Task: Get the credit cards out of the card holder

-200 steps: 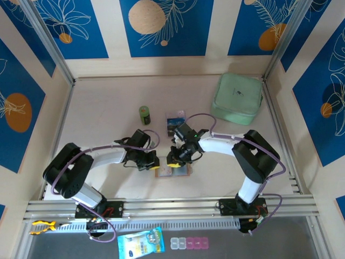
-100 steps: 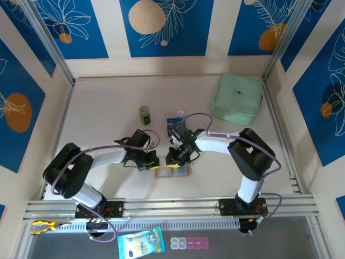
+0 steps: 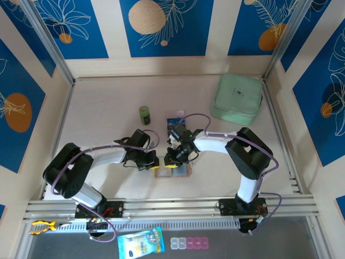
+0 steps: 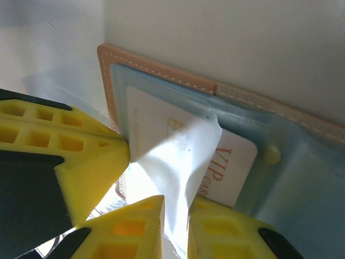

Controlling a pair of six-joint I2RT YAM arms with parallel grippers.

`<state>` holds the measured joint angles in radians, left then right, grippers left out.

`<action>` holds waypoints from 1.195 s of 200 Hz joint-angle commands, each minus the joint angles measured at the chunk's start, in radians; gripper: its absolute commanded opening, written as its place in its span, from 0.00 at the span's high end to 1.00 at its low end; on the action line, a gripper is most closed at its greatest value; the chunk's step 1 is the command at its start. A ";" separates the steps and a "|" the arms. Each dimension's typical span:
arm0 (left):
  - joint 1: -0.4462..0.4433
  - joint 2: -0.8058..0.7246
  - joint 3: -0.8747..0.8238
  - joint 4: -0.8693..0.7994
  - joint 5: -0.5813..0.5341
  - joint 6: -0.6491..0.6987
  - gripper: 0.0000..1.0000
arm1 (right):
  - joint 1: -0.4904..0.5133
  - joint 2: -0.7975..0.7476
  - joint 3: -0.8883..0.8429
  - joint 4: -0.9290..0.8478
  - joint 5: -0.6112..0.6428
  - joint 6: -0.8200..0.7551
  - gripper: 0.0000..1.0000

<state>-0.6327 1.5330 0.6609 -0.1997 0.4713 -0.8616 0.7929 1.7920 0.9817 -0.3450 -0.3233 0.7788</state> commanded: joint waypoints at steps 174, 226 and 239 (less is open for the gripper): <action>0.012 -0.035 0.027 -0.107 -0.033 0.041 0.90 | 0.011 -0.040 0.031 -0.132 0.113 -0.044 0.75; -0.001 -0.063 0.068 -0.124 -0.012 0.034 0.91 | 0.009 -0.066 0.029 -0.134 0.116 -0.044 0.75; -0.013 -0.065 0.077 -0.122 -0.007 0.028 0.91 | 0.009 -0.075 0.025 -0.129 0.112 -0.039 0.75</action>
<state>-0.6334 1.4933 0.7017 -0.2943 0.4591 -0.8360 0.7986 1.7557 0.9977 -0.4484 -0.2153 0.7475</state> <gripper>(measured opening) 0.095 0.251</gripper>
